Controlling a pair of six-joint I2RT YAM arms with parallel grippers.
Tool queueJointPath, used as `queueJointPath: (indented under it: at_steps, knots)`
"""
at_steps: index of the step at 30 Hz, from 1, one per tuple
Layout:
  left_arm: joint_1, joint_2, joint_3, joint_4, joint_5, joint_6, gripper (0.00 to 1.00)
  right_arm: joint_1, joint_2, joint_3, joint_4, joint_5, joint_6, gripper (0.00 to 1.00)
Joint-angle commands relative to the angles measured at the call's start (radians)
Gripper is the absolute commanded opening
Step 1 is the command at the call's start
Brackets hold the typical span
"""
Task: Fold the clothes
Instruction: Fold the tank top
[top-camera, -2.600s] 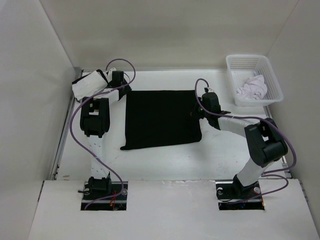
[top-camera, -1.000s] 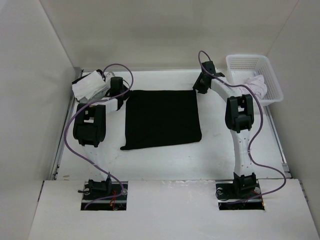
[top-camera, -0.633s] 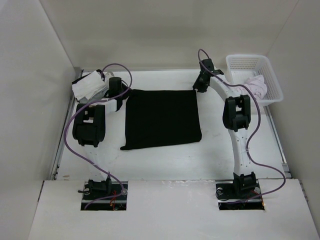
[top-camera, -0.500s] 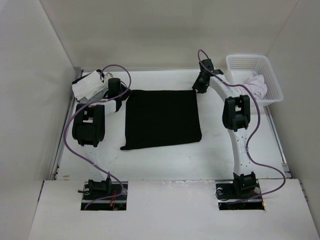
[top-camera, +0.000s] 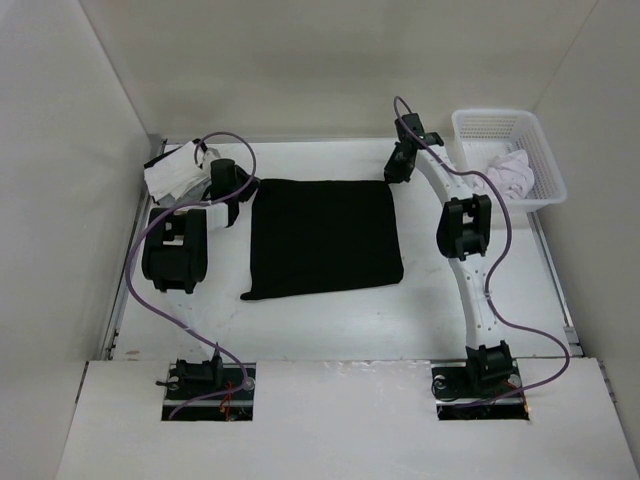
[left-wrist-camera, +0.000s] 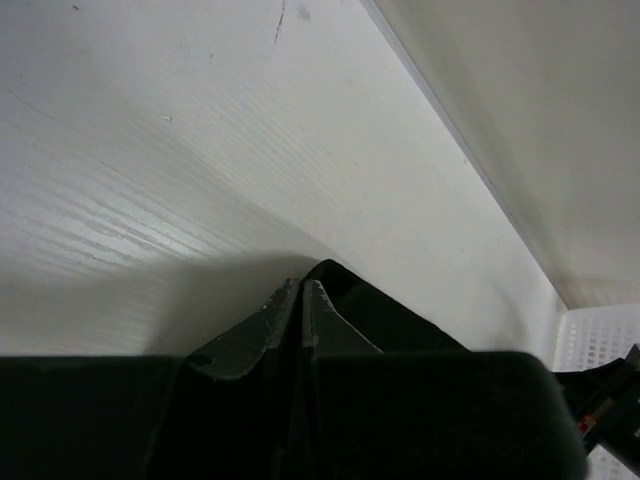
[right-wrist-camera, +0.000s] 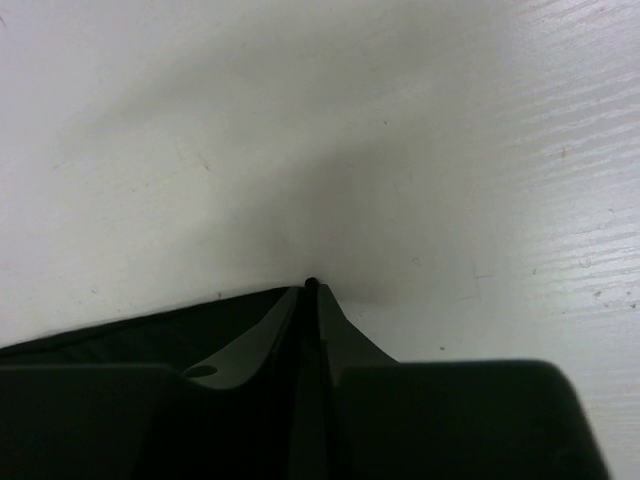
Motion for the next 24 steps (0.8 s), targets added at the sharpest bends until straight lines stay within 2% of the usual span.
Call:
queueJointPath:
  at_steps: [1,4,8,12,14,16,19,22,24]
  knots:
    - [0.006,-0.026,-0.005,0.081,0.026,-0.019,0.04,0.009,0.005,0.037,-0.042,-0.003,-0.006,0.14]
    - [0.007,-0.036,-0.013,0.081,0.028,-0.012,0.04,0.009,-0.046,-0.059,0.046,0.024,0.003,0.06]
    - [0.018,-0.07,-0.037,0.081,0.028,-0.013,0.03,0.024,-0.202,-0.376,0.345,0.0,0.021,0.0]
    - [0.024,-0.183,-0.097,0.094,0.028,-0.028,0.0,0.03,-0.469,-0.732,0.585,0.011,0.015,0.0]
    - [0.018,-0.281,-0.122,0.094,0.037,-0.042,0.0,0.03,-0.668,-0.907,0.669,0.018,-0.006,0.0]
    - [0.016,-0.404,-0.14,0.087,0.046,-0.05,0.0,0.033,-0.879,-1.043,0.697,0.038,-0.044,0.0]
    - [0.01,-0.603,-0.165,0.064,0.04,-0.059,0.0,0.077,-1.179,-1.162,0.674,0.07,-0.101,0.0]
    - [0.0,-0.838,-0.153,-0.008,0.023,-0.052,0.0,0.156,-1.436,-1.175,0.595,0.129,-0.156,0.0]
    - [-0.011,-0.978,-0.116,-0.073,0.0,-0.035,0.0,0.209,-1.546,-1.132,0.527,0.173,-0.186,0.0]
